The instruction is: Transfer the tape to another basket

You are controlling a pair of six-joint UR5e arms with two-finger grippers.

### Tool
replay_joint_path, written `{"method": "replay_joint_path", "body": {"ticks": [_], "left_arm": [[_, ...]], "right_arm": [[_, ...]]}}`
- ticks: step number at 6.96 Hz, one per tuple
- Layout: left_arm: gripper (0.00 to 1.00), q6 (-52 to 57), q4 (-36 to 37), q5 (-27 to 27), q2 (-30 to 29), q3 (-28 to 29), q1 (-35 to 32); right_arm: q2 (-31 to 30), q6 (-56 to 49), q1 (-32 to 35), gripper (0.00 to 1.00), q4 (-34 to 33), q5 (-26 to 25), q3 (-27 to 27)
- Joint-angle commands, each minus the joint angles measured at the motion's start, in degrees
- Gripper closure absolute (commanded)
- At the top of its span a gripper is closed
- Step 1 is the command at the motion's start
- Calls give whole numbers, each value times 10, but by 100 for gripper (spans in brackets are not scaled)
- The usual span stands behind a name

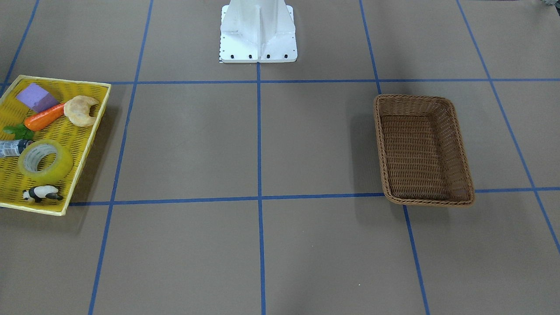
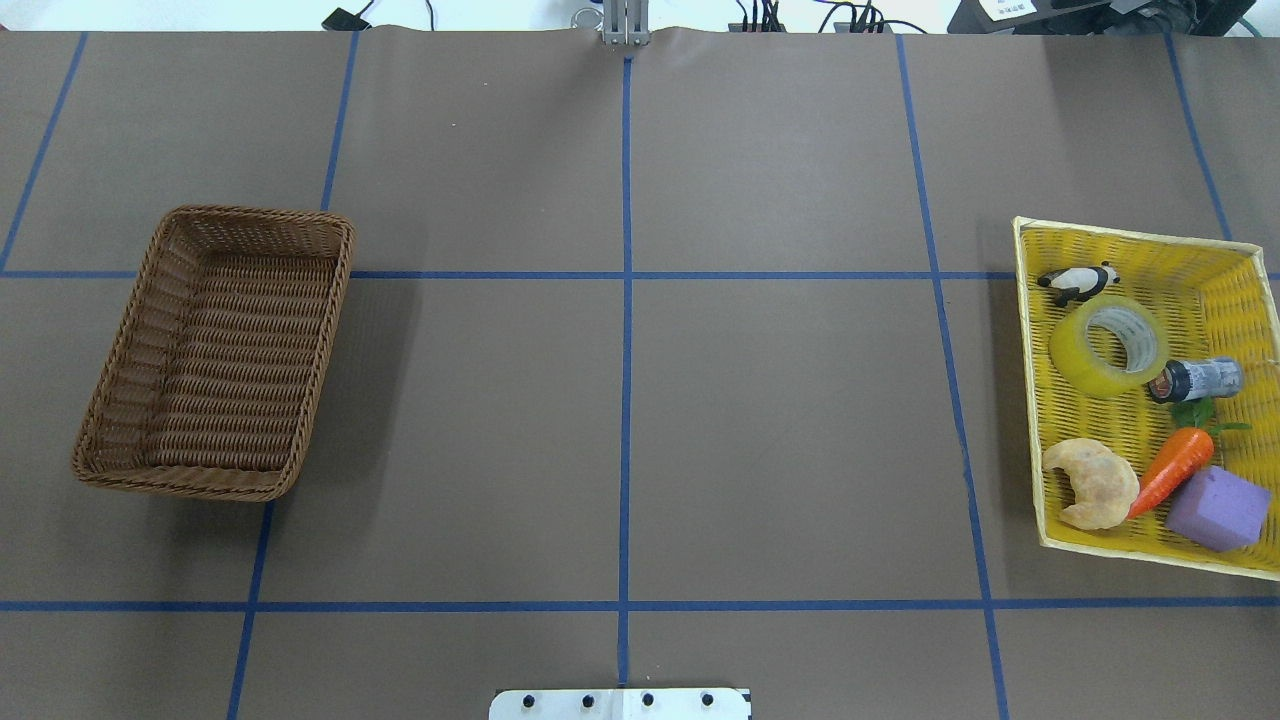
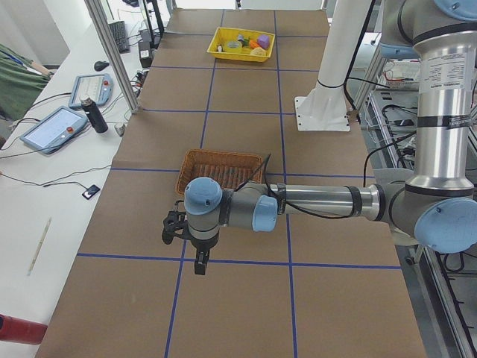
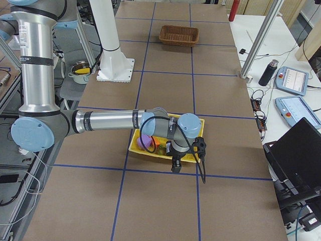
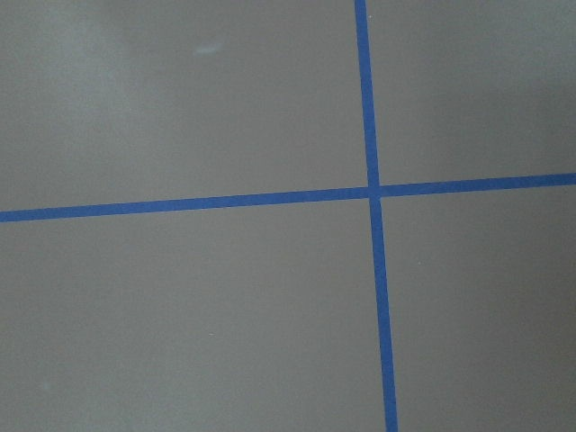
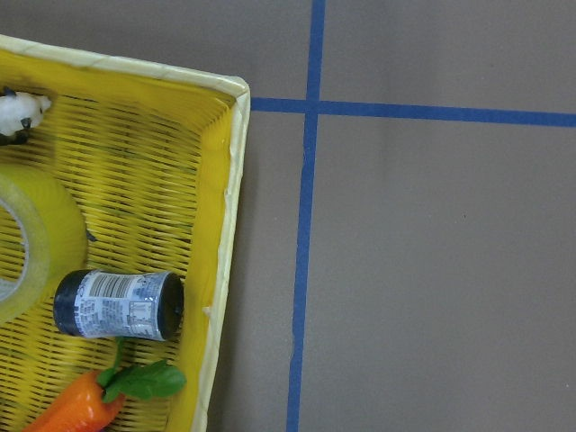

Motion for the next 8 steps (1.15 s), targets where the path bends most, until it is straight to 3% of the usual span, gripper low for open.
{"method": "replay_joint_path", "body": {"ticks": [1,8], "left_arm": [[2,0,0,0,0,0,1],[2,-4,0,0,0,-3,0]], "right_arm": [[1,0,1,0,1,0,2],[2,-1,2,0,1,-9,3]]}}
